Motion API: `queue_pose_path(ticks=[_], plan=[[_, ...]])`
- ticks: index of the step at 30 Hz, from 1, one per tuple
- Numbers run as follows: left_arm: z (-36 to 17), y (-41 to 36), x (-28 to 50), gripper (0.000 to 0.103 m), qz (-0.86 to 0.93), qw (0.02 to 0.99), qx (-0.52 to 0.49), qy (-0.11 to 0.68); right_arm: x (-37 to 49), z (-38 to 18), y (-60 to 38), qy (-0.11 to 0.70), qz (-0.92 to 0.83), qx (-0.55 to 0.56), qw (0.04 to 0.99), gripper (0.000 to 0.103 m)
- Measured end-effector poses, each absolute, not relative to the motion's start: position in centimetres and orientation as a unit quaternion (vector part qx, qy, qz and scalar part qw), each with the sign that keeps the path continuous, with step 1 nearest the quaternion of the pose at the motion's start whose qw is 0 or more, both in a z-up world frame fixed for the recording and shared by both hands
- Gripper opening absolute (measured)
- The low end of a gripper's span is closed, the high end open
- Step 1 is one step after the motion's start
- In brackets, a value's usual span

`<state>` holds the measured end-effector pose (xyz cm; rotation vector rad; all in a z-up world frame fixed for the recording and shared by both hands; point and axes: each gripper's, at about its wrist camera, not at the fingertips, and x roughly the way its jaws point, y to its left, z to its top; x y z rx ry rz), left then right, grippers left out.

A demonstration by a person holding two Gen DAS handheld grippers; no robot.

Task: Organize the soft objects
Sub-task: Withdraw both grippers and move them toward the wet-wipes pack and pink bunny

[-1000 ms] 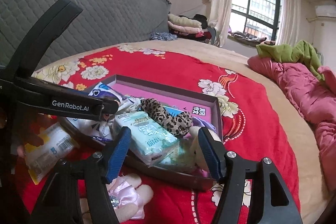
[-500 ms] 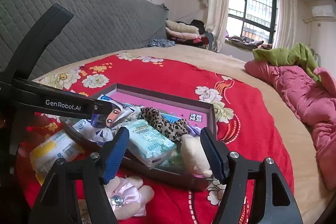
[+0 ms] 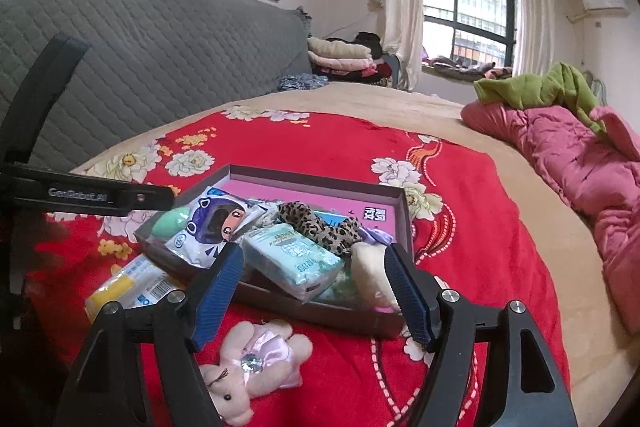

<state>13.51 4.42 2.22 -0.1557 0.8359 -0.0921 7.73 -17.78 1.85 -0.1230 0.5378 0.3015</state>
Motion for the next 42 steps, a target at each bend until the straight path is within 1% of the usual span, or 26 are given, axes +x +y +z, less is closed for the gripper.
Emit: queue_pose_path(ticks=[9, 18, 22, 31, 42], plan=[[3.3, 5.5, 11.2, 0.067, -0.037, 0.912, -0.077, 0.401, 5.8, 3.0, -18.5, 0.270, 0.133, -0.037, 0.953, 0.075], [3.2, 6.0, 9.0, 0.067, -0.036, 0.908, -0.072, 0.411, 4.2, 2.9, -17.7, 0.299, 0.128, -0.022, 0.946, 0.075], [2.7, 6.4, 8.6, 0.067, -0.037, 0.902, -0.082, 0.422, 3.9, 2.2, -17.5, 0.321, 0.139, 0.008, 0.937, 0.075], [1.0, 6.2, 7.4, 0.067, -0.038, 0.893, -0.071, 0.443, 3.0, 1.1, -15.8, 0.351, 0.127, -0.012, 0.928, 0.075], [-1.8, 5.6, 6.7, 0.067, -0.042, 0.875, -0.061, 0.478, 2.5, -0.6, -14.8, 0.385, 0.124, -0.007, 0.914, 0.075]])
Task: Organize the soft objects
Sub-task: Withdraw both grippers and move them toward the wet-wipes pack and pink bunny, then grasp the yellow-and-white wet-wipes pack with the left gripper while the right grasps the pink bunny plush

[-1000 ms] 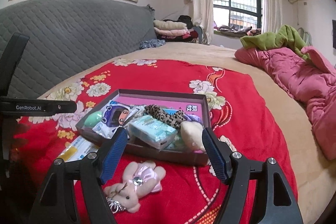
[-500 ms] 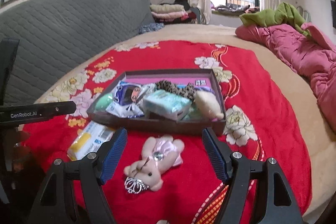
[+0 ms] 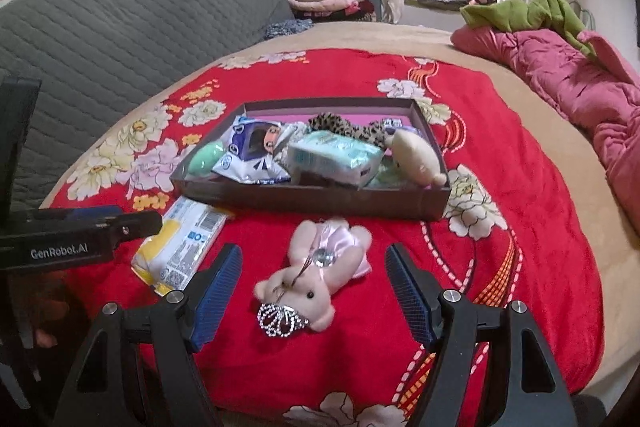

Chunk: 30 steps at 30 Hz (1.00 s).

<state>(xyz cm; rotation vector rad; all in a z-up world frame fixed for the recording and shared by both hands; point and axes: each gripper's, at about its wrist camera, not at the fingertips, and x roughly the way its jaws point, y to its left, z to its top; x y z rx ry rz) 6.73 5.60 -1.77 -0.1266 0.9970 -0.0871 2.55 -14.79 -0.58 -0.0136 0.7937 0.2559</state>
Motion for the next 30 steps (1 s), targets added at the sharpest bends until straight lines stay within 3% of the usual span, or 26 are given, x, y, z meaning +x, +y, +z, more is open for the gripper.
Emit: queue_pose_path(ticks=[30], plan=[[-6.2, 4.7, 8.4, 0.068, -0.035, 0.861, -0.043, 0.506, 5.4, -5.3, -13.6, 0.441, 0.094, 0.034, 0.892, 0.075]])
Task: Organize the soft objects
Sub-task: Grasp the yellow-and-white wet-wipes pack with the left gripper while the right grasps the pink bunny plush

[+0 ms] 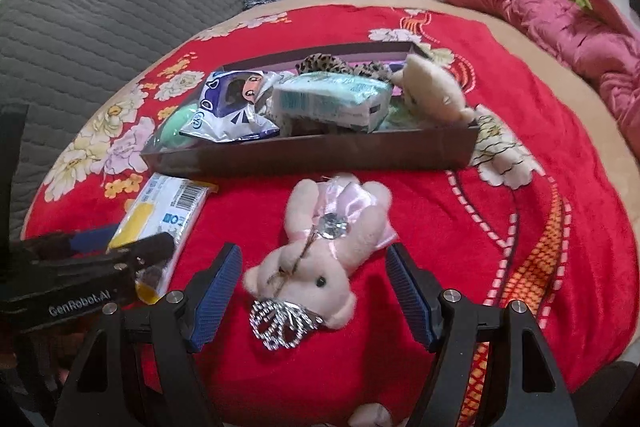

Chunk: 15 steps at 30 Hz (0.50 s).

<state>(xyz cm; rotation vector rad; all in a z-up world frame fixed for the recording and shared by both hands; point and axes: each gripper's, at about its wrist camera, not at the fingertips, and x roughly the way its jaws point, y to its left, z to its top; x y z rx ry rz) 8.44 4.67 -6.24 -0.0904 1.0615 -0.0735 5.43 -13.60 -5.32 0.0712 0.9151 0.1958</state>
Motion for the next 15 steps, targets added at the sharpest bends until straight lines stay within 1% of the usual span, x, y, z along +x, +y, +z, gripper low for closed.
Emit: queue_pose_path(ticks=[4, 9, 11, 13, 15], plan=[[-6.7, 4.2, 9.0, 0.076, -0.038, 0.859, -0.036, 0.509, 6.3, -6.0, -13.5, 0.448, 0.086, 0.042, 0.889, 0.075], [-7.4, 3.9, 9.4, 0.076, -0.030, 0.859, -0.025, 0.511, 7.2, -7.2, -13.6, 0.463, 0.071, 0.040, 0.882, 0.075], [-7.5, 3.8, 9.6, 0.078, -0.028, 0.860, -0.023, 0.508, 7.3, -7.3, -13.4, 0.463, 0.070, 0.027, 0.883, 0.071], [-7.7, 3.4, 9.8, 0.079, -0.024, 0.861, -0.013, 0.508, 7.2, -7.2, -12.8, 0.456, 0.078, 0.003, 0.887, 0.060], [-8.0, 3.1, 10.1, 0.079, -0.020, 0.862, 0.000, 0.506, 7.1, -7.2, -12.3, 0.455, 0.089, -0.014, 0.886, 0.055]])
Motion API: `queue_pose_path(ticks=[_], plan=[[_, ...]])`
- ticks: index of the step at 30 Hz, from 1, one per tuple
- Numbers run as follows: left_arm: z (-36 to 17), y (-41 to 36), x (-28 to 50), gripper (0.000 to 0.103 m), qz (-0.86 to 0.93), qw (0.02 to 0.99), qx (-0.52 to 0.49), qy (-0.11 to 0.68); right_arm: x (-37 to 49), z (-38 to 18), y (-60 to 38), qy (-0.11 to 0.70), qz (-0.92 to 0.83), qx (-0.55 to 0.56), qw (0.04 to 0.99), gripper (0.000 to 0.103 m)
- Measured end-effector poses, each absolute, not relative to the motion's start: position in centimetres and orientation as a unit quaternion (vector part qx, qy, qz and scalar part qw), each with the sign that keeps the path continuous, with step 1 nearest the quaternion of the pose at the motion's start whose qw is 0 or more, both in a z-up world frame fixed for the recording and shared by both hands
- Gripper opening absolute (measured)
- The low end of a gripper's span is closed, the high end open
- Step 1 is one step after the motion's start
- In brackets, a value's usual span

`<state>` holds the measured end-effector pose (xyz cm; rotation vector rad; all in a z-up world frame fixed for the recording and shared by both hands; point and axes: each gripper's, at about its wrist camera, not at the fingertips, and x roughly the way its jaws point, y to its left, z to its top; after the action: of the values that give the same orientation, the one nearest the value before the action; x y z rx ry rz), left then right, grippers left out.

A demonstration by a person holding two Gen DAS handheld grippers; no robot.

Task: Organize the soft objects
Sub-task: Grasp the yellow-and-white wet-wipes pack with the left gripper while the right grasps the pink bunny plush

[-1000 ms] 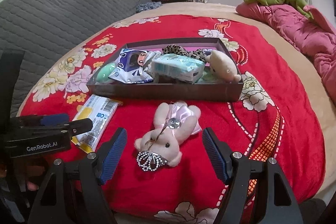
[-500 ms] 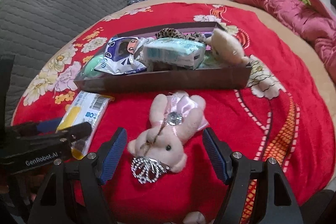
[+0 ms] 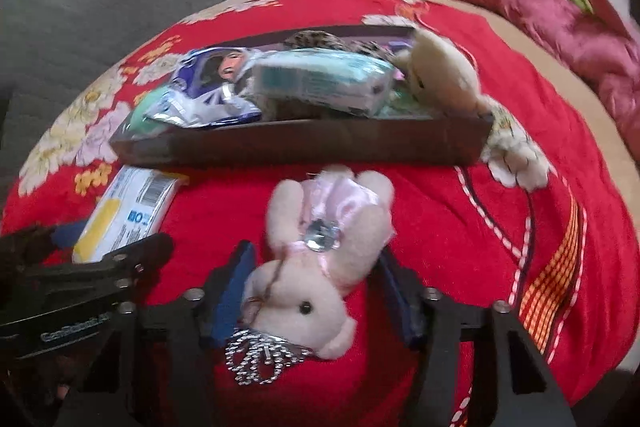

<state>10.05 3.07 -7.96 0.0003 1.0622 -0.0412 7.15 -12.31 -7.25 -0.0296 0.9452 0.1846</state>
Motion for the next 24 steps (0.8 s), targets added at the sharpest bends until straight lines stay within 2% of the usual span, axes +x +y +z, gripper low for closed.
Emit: queue_pose_path(ticks=[5, 8, 10, 13, 24], plan=[[-8.2, 2.7, 10.5, 0.080, -0.010, 0.871, 0.009, 0.491, 7.2, -7.1, -12.8, 0.452, 0.108, -0.013, 0.885, 0.046], [-8.5, 2.4, 10.6, 0.076, -0.001, 0.878, 0.018, 0.478, 6.8, -6.5, -13.2, 0.444, 0.115, -0.018, 0.888, 0.044], [-8.3, 2.5, 10.7, 0.066, -0.002, 0.881, 0.014, 0.473, 6.4, -6.0, -13.5, 0.439, 0.118, -0.020, 0.891, 0.044], [-8.0, 2.5, 10.7, 0.057, -0.014, 0.880, 0.013, 0.474, 5.9, -5.3, -14.3, 0.431, 0.117, -0.016, 0.895, 0.044], [-4.8, 4.8, 8.4, 0.056, -0.029, 0.888, -0.025, 0.458, 4.7, -2.2, -15.3, 0.385, 0.133, -0.004, 0.913, 0.044]])
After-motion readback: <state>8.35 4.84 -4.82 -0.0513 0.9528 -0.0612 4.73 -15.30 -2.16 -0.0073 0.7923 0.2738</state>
